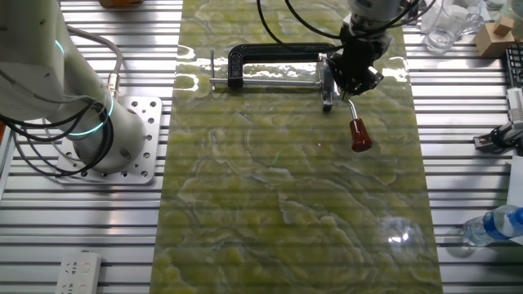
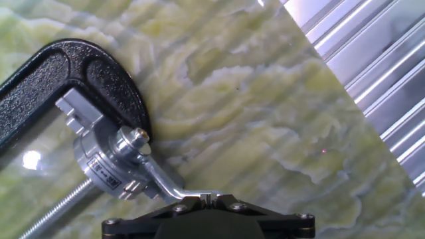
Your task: Push down the lever
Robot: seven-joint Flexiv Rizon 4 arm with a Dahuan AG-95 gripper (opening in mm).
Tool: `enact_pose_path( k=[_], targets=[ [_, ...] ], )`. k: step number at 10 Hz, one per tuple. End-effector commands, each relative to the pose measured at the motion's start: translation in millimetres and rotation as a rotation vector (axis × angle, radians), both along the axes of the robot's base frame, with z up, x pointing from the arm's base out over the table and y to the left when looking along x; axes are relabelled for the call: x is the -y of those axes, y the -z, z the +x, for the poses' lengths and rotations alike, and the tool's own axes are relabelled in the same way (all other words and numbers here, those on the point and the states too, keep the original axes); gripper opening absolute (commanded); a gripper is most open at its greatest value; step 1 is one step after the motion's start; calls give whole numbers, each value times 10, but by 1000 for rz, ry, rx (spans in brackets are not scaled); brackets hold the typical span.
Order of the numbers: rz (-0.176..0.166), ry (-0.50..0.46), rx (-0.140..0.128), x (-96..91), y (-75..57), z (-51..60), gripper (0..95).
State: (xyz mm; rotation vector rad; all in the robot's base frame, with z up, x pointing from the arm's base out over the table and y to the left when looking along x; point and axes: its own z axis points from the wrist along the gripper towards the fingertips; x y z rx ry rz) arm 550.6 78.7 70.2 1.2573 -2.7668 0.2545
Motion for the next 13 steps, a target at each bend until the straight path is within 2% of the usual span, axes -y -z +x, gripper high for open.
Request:
enact_pose_path(
  k=[1,8,13],
  targets=[
    [4,4,5,-16,26,11,0],
    [19,3,25,-40,116,-20,0],
    [23,2,25,-48,122,-16,0]
  ],
)
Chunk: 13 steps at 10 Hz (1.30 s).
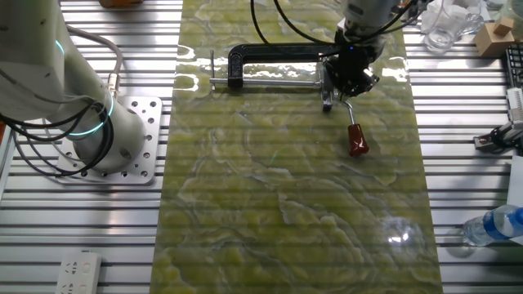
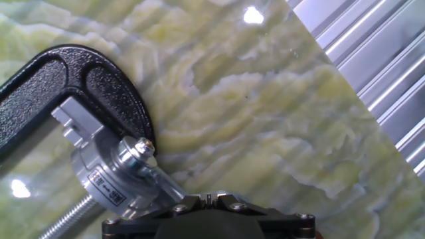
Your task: Push down the lever
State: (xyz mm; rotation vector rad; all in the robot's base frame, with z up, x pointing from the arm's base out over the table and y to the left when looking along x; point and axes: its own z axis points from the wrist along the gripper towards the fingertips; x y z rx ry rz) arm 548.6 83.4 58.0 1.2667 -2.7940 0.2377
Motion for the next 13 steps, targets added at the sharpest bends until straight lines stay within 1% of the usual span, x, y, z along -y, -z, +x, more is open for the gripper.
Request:
enact_pose_path(
  k=[1,3,5,6,7,8,9,10,11,12,13],
  targets=[
    [4,5,8,-15,11,11,0],
    [6,5,10,-26,21,16,0],
    [5,-5,4,-27,20,18,0],
    [6,-15,-6,-25,-20,26,0],
    [5,-18,-17,-21,-92,37,0],
    [1,-16,-22,-21,-157,43,0],
    [28,46,-36,-40,-345,32,0],
    [72,112,-55,-64,-498,3,0],
    [96,152,-55,-101,-662,-34,0],
    [107,177,-55,-122,-743,-55,0],
    [165,292,-54,-212,-947,-109,0]
  ],
)
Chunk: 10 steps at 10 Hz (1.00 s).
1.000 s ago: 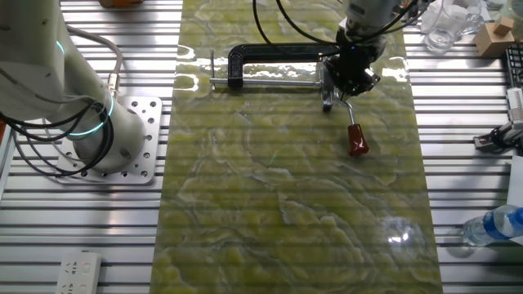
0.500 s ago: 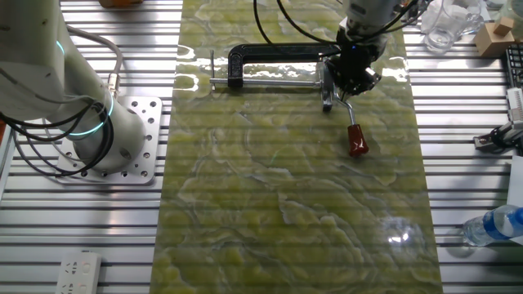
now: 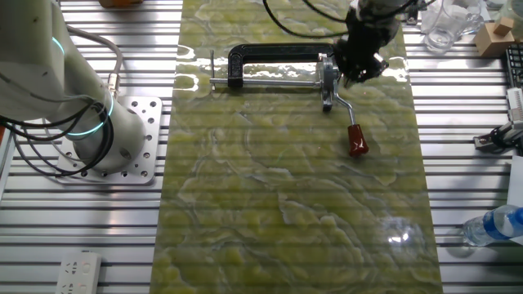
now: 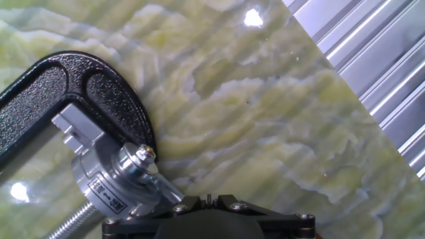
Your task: Push down the lever
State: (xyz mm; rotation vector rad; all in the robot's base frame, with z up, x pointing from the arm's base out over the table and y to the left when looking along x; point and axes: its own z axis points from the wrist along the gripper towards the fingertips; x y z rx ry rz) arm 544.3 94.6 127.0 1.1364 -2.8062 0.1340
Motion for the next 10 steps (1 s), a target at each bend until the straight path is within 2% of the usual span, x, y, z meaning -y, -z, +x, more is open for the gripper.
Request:
enact_pose_path(
  k=[1,2,3,4,5,6,7,8,9,10],
  targets=[
    [173,323,9,-187,-399,-113,0],
    [215,422,2,-301,-556,-181,0],
    [209,462,5,-444,-732,-298,0],
    [210,483,9,-525,-814,-380,0],
    [202,510,21,-652,-915,-560,0],
    [212,515,48,-736,-943,-697,0],
    [217,531,56,-790,-960,-786,0],
    [215,572,59,-887,-992,-926,0],
    [215,589,62,-936,-1006,-997,0],
    [215,619,71,-1024,-984,-1132,0]
  ],
)
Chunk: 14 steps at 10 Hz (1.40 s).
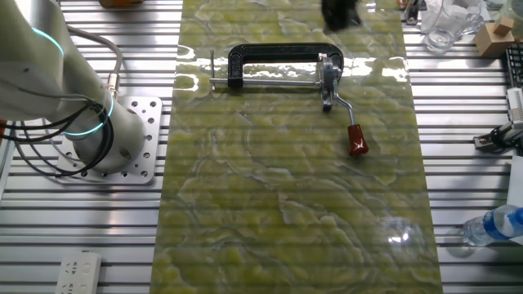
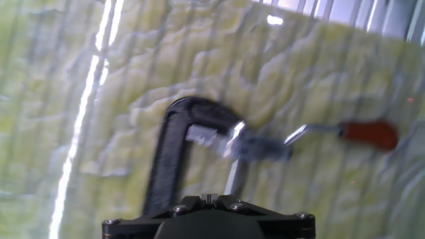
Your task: Push down the lever
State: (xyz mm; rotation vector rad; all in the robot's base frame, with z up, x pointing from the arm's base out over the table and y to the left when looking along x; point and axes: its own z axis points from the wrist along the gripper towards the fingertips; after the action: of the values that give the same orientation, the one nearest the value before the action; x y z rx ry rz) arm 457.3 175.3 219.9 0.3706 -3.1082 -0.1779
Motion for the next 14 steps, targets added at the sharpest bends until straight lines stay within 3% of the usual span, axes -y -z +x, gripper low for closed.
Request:
enact_pose_path(
  k=[1,4,5,7,10,14],
  targets=[
    [-7,85,15,-254,21,-388,0],
    [-29,51,39,-136,256,-681,0],
    [-49,36,45,-90,326,-746,0],
    [-46,53,44,52,442,-809,0],
    [-43,49,35,358,576,-791,0],
    [-36,33,32,624,674,-754,0]
  ],
)
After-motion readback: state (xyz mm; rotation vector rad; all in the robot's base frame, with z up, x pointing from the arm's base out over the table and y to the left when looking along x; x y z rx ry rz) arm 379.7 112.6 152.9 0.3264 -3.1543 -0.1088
